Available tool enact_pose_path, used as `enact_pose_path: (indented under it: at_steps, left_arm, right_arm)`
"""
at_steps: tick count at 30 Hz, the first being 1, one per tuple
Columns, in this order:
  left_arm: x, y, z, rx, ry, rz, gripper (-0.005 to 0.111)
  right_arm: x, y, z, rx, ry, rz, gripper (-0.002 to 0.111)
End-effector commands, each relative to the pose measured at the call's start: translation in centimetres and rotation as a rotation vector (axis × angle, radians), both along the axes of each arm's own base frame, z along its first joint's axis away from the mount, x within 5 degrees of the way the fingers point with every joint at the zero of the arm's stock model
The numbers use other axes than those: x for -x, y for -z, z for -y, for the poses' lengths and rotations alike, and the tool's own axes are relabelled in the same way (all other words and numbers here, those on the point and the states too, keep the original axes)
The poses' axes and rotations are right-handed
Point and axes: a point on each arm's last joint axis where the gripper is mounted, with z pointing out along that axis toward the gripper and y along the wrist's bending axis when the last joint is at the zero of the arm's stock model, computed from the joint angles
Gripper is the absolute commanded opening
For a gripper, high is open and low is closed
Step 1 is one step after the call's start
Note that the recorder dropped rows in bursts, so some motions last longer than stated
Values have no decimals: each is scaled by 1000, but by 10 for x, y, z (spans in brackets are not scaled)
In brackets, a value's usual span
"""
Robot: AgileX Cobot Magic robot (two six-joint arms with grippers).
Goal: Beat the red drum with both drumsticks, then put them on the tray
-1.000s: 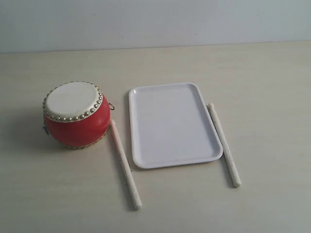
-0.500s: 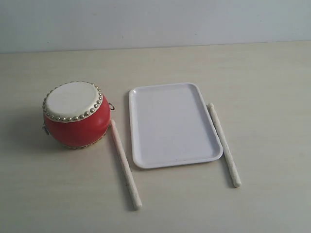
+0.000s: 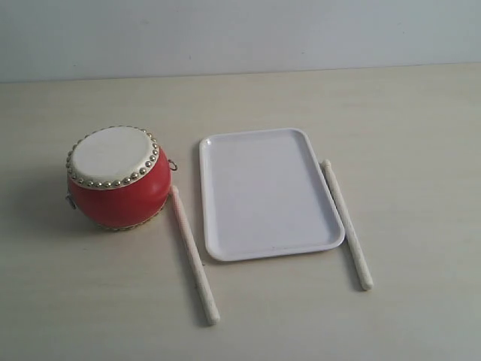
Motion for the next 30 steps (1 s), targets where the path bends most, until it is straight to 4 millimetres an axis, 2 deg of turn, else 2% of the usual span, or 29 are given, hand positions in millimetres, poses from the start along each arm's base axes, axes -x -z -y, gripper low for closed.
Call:
enact_pose_path:
  at_steps: [1,6,10,13,16,18,19,21,23,25,29,30]
  left_arm:
    - [0,1,0,9,-2,2,0]
    - [0,1,0,9,-2,2,0]
    - [0,1,0,11,-2,2,0]
    - [0,1,0,11,-2,2,0]
    - [0,1,0,9,-2,2,0]
    - [0,1,0,9,-2,2,0]
    - [0,1,0,9,-2,2,0]
    - [0,1,0,9,-2,2,0]
    - [0,1,0,12,-2,2,0]
    - [0,1,0,12,-2,2,0]
    - [0,1,0,9,-2,2,0]
    - [0,1,0,9,-2,2,0]
  right_arm:
    - [-3,0,-1,20,0,-49,0]
    - [-8,12,-3,50,-8,-182,0]
    - [-18,10,-5,96,-16,-351,0]
    - [-46,-12,-9,157,-40,-607,0]
    - [-71,-25,-14,270,-86,-783,0]
    - [-88,-31,-25,370,-208,-882,0]
    - [-95,-34,-36,466,-339,-905,0]
    - [-106,-37,-52,528,-556,-957,0]
    - [-117,-37,-58,572,-677,-1055,0]
    - [-125,-33,-63,666,-714,-1128,0]
    - [-129,-22,-67,769,-633,-1262,0]
    - [-131,-11,-67,807,-595,-1389,0]
